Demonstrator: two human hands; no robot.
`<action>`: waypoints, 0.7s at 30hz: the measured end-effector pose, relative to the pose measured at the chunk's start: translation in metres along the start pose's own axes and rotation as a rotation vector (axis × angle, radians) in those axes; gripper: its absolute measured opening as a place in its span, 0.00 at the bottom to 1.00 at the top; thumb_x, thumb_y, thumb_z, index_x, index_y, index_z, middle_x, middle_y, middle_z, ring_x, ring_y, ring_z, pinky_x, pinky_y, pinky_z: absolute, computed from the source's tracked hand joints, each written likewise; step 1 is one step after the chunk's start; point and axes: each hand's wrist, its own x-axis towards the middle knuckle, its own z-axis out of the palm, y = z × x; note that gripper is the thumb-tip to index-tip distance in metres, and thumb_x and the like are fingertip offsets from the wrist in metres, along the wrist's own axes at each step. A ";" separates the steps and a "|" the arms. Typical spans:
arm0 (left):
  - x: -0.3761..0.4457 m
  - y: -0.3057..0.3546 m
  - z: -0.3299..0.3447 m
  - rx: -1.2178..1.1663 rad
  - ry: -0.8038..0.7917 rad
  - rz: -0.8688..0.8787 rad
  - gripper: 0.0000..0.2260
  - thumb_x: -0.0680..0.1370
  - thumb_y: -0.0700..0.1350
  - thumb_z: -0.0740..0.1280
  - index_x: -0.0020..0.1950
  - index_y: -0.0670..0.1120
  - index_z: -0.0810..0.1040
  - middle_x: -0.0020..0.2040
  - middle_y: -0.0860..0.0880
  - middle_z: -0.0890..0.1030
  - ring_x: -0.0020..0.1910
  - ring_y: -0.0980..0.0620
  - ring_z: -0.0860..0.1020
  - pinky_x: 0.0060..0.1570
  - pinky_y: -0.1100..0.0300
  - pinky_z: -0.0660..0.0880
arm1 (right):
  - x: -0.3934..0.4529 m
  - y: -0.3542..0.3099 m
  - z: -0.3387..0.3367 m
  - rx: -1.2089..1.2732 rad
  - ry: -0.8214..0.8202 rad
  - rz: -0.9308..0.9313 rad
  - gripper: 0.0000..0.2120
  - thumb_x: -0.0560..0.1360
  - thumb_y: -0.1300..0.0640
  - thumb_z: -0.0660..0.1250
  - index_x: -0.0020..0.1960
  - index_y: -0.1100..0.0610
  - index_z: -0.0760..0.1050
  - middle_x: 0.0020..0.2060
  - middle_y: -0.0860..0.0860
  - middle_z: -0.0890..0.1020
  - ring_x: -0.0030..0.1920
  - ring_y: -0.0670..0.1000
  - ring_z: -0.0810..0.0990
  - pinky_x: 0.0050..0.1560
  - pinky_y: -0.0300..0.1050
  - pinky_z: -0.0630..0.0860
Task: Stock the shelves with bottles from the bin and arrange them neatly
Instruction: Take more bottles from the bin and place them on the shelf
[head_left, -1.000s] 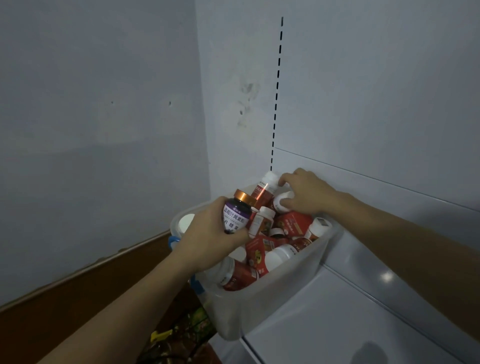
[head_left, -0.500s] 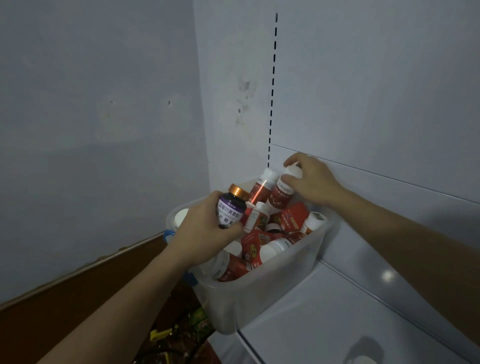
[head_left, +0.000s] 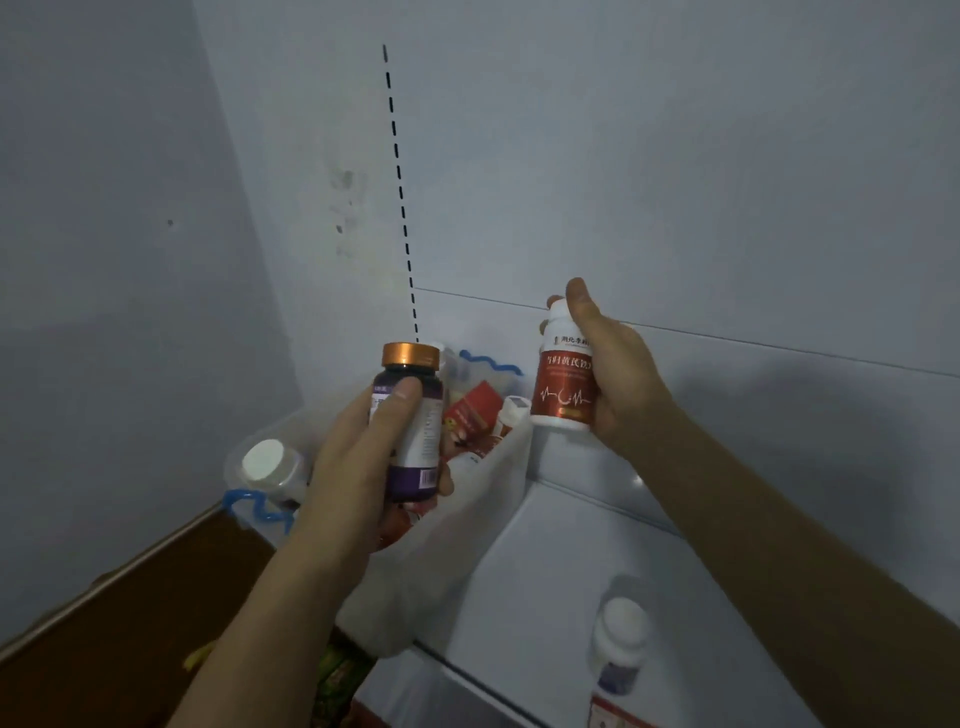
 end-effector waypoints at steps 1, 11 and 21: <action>-0.006 -0.001 0.004 -0.126 -0.034 -0.044 0.22 0.73 0.61 0.70 0.60 0.48 0.76 0.43 0.44 0.81 0.36 0.48 0.80 0.35 0.53 0.78 | -0.011 0.000 -0.004 0.004 0.027 0.017 0.26 0.71 0.38 0.70 0.59 0.57 0.80 0.44 0.53 0.85 0.35 0.49 0.83 0.37 0.45 0.81; -0.076 -0.046 0.071 -0.663 -0.491 -0.235 0.27 0.63 0.63 0.78 0.53 0.46 0.84 0.37 0.43 0.79 0.30 0.49 0.77 0.27 0.58 0.76 | -0.157 0.016 -0.095 0.287 0.422 -0.187 0.19 0.74 0.45 0.72 0.58 0.56 0.75 0.40 0.54 0.81 0.38 0.53 0.83 0.44 0.52 0.82; -0.142 -0.076 0.186 -0.918 -0.881 -0.468 0.27 0.72 0.61 0.69 0.60 0.41 0.78 0.37 0.45 0.74 0.27 0.51 0.72 0.27 0.61 0.71 | -0.308 -0.025 -0.215 0.272 0.805 -0.409 0.16 0.81 0.54 0.65 0.67 0.55 0.75 0.42 0.53 0.82 0.41 0.53 0.82 0.45 0.51 0.81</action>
